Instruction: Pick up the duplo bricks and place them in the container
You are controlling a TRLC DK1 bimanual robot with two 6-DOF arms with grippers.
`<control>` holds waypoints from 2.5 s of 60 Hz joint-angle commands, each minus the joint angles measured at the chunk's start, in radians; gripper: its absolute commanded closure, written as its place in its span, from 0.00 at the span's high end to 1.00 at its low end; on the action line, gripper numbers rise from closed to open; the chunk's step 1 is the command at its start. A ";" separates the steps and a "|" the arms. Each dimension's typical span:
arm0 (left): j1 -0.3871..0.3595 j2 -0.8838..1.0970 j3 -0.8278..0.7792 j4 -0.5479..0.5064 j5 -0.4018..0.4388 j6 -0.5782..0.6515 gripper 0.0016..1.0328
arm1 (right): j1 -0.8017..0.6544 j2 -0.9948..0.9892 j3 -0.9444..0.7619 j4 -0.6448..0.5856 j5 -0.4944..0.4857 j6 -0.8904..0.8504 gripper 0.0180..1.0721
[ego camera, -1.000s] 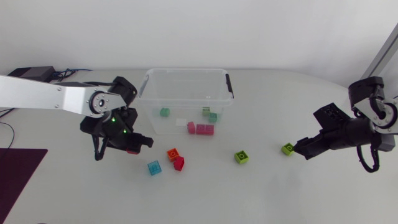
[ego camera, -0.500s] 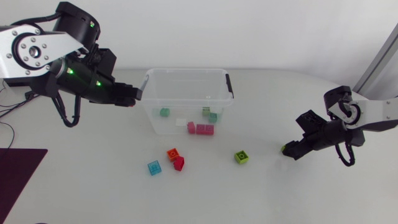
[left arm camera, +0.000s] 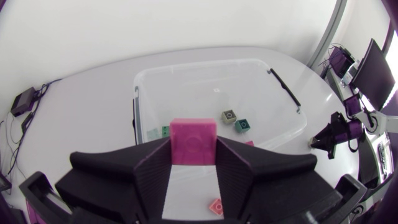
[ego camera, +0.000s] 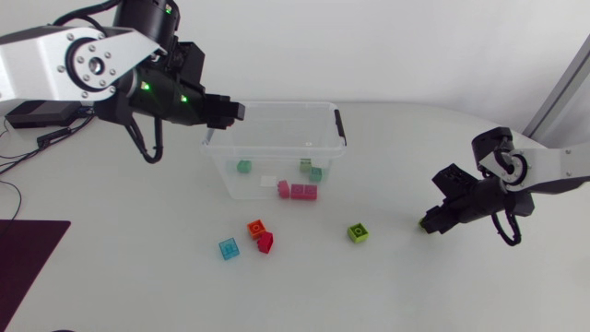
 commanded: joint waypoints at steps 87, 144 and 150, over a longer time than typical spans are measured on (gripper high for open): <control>-0.086 -0.210 -0.587 0.011 0.137 0.561 0.92 | 0.593 0.064 0.708 -0.100 0.014 0.312 0.95; -0.048 0.164 -0.469 0.067 0.132 0.687 0.51 | 0.524 -0.402 -0.144 0.057 -0.040 0.264 0.95; -0.049 0.175 -0.462 0.067 0.132 0.687 0.32 | 0.518 -0.379 -0.154 0.078 -0.033 0.287 0.95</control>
